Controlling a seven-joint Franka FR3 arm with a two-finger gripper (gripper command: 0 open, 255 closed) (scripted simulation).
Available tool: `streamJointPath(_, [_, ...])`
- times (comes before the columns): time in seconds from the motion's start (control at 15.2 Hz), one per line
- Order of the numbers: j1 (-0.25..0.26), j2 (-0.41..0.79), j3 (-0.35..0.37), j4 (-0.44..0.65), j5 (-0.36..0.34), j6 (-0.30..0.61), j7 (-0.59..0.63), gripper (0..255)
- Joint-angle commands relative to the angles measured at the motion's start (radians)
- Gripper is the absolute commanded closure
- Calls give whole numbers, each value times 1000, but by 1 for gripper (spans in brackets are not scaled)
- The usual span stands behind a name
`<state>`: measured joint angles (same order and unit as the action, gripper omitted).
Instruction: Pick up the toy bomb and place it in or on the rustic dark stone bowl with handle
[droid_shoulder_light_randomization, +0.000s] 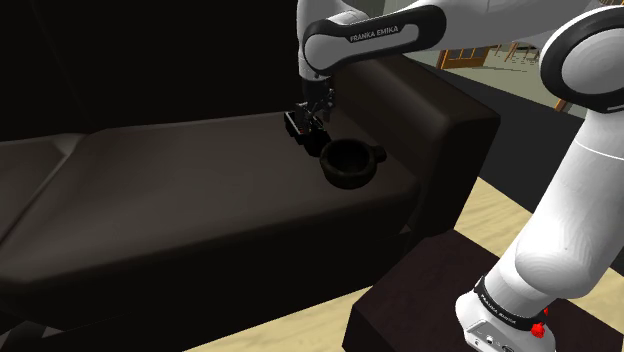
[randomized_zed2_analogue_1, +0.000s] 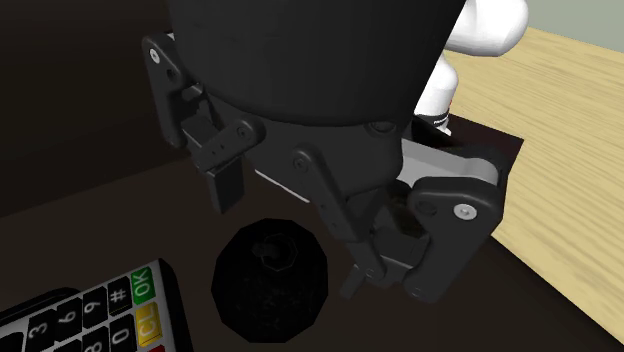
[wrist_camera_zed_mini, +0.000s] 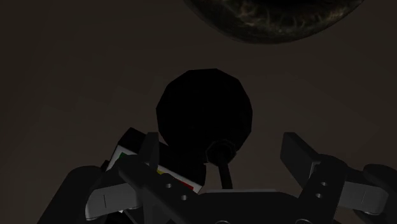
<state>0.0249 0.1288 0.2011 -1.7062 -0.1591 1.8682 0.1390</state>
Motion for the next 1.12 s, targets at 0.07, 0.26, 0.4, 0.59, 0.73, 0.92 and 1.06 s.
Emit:
streamJointPath(0.07, [0, 0, 0, 0, 0, 0, 0, 0])
streamJointPath(0.26, [0, 0, 0, 0, 0, 0, 0, 255])
streamJointPath(0.4, [0, 0, 0, 0, 0, 0, 0, 255])
streamJointPath(0.59, [0, 0, 0, 0, 0, 0, 0, 255])
streamJointPath(0.73, [0, 0, 0, 0, 0, 0, 0, 255])
streamJointPath(0.92, [0, -1, 0, 25, 1, -26, -3, 255])
streamJointPath(1.06, [1, -2, 1, 51, 2, -52, -7, 255])
